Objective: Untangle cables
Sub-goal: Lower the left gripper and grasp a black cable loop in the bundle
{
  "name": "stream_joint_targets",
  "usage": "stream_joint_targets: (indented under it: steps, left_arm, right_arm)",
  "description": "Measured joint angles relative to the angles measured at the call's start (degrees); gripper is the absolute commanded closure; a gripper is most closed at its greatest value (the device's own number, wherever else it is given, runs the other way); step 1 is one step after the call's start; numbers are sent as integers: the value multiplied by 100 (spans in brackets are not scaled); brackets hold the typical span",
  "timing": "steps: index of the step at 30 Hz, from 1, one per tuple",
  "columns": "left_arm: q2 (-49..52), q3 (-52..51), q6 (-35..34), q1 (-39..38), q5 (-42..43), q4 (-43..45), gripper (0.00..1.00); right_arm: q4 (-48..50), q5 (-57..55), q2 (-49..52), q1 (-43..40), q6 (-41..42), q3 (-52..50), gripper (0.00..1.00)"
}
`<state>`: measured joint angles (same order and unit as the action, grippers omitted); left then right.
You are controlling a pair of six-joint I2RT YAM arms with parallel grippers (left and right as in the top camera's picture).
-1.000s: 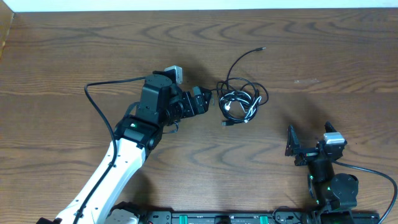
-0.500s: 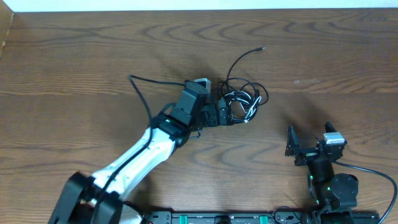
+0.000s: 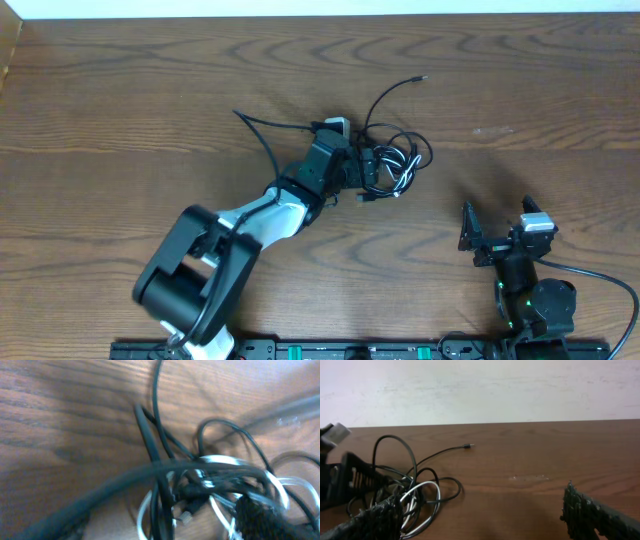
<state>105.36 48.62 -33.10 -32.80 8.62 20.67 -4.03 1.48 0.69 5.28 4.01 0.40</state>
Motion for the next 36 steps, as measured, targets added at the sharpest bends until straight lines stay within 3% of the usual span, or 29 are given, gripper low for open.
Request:
stream_joint_targets:
  steps: [4, 6, 8, 10, 11, 13, 21, 30, 36]
  left_arm:
    - [396, 22, 4, -4, -4, 468, 21]
    - [494, 24, 9, -24, -15, 715, 27]
    - [562, 24, 4, -59, -46, 839, 46]
    - [621, 24, 4, -109, -92, 907, 73]
    - [643, 24, 0, -142, -109, 911, 76]
    - [704, 24, 0, -195, -136, 918, 91]
    - [597, 26, -39, -229, -136, 715, 92]
    - [-2188, 26, -33, -229, -256, -1692, 92]
    - [-3069, 26, -33, -229, -234, -2531, 92]
  right_arm:
    - [0, 0, 0, 0, 0, 0, 1]
    - [-2, 0, 0, 0, 0, 0, 1]
    - [0, 0, 0, 0, 0, 0, 1]
    - [0, 0, 0, 0, 0, 0, 1]
    - [-2, 0, 0, 0, 0, 0, 1]
    - [0, 0, 0, 0, 0, 0, 1]
    - [-2, 0, 0, 0, 0, 0, 1]
    - [0, -4, 0, 0, -2, 0, 1]
    - [0, -2, -2, 0, -2, 0, 1]
